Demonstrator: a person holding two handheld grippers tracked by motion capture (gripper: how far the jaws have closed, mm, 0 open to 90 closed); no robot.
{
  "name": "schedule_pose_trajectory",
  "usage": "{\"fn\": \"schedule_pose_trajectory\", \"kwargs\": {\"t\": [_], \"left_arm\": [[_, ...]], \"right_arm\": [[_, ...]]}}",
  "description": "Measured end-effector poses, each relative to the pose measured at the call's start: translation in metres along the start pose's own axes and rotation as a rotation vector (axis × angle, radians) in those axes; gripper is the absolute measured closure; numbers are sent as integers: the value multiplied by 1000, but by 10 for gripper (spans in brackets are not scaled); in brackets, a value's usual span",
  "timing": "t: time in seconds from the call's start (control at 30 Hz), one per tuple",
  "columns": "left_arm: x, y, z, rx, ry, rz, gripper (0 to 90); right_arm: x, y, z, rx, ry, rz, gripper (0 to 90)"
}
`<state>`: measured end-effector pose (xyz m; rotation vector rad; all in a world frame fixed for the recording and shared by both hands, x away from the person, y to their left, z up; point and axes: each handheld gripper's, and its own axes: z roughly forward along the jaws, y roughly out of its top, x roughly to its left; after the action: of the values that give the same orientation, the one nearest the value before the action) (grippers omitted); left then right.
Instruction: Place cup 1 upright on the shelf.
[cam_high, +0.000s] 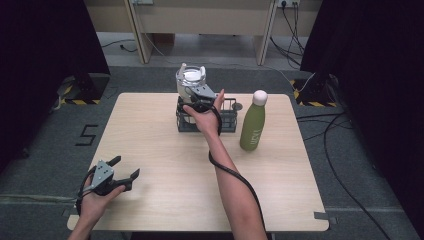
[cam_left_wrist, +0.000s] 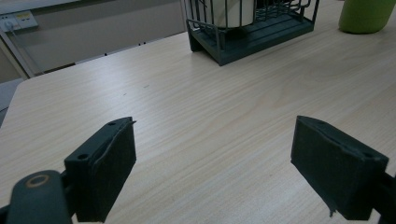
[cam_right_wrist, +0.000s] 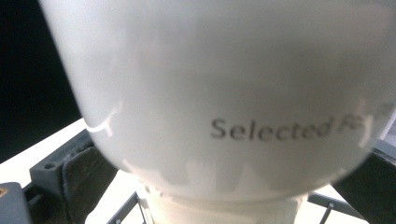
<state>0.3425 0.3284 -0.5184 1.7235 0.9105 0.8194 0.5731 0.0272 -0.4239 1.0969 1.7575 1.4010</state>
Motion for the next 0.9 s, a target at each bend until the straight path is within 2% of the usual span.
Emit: {"fn": "schedule_pose_trajectory", "kwargs": {"t": [0.4, 0.6, 0.9], "left_arm": [[0, 0, 0, 2, 3, 1, 133], [-1, 1, 1, 0, 8, 1, 133], [0, 3, 4, -1, 16, 3, 133]], "right_arm": [[2, -5, -19, 17, 10, -18, 16], [0, -9, -34, 18, 8, 1, 24], [-5, -16, -58, 24, 19, 4, 47]]}}
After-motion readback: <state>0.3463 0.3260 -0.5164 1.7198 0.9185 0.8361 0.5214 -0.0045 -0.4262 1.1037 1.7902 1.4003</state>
